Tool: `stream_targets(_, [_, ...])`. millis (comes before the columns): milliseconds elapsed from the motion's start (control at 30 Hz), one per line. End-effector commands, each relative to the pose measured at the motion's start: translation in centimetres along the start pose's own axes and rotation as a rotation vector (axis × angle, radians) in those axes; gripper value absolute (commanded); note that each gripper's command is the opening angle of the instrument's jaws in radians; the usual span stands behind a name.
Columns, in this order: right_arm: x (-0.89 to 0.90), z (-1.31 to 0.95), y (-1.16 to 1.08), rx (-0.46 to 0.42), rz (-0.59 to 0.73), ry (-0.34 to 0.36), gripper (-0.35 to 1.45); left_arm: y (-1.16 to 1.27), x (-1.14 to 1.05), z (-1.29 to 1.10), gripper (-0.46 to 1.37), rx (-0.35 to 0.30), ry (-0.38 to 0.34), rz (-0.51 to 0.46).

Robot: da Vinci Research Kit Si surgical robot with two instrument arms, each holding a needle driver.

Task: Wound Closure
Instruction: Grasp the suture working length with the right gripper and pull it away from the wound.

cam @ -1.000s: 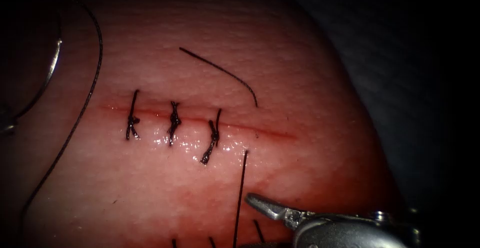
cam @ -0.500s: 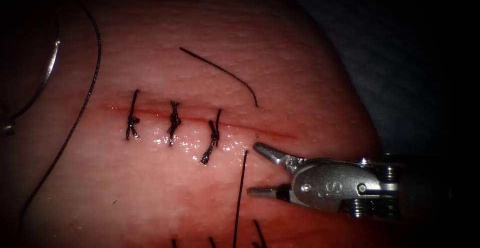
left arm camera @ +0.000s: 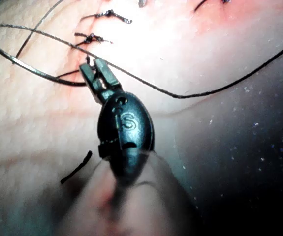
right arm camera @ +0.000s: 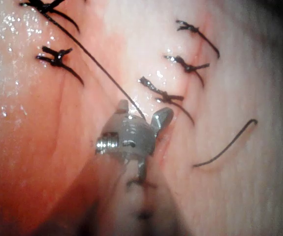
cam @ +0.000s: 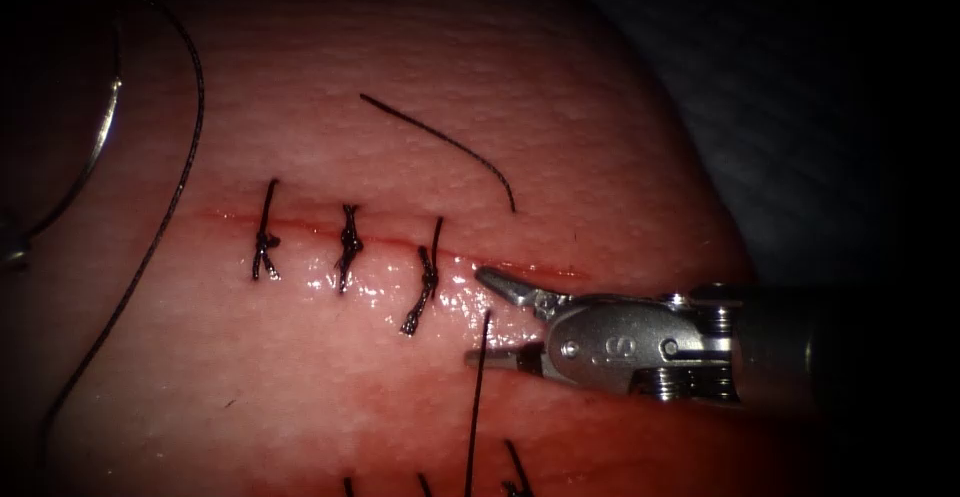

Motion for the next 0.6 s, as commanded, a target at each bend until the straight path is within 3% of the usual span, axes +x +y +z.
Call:
stream_targets(33, [0.00,-0.02,-0.01,0.045,0.007,-0.005,-0.24,0.00,0.00,0.00,-0.35,-0.007,0.000,0.000])
stream_targets(67, [0.00,-0.04,-0.02,0.079,0.027,-0.019,-0.35,0.00,0.00,0.00,-0.35,-0.007,0.000,0.000])
stream_targets(600, [0.27,-0.30,-0.44,0.169,0.050,-0.040,-0.35,0.01,0.00,-0.01,-0.35,-0.006,0.000,0.006])
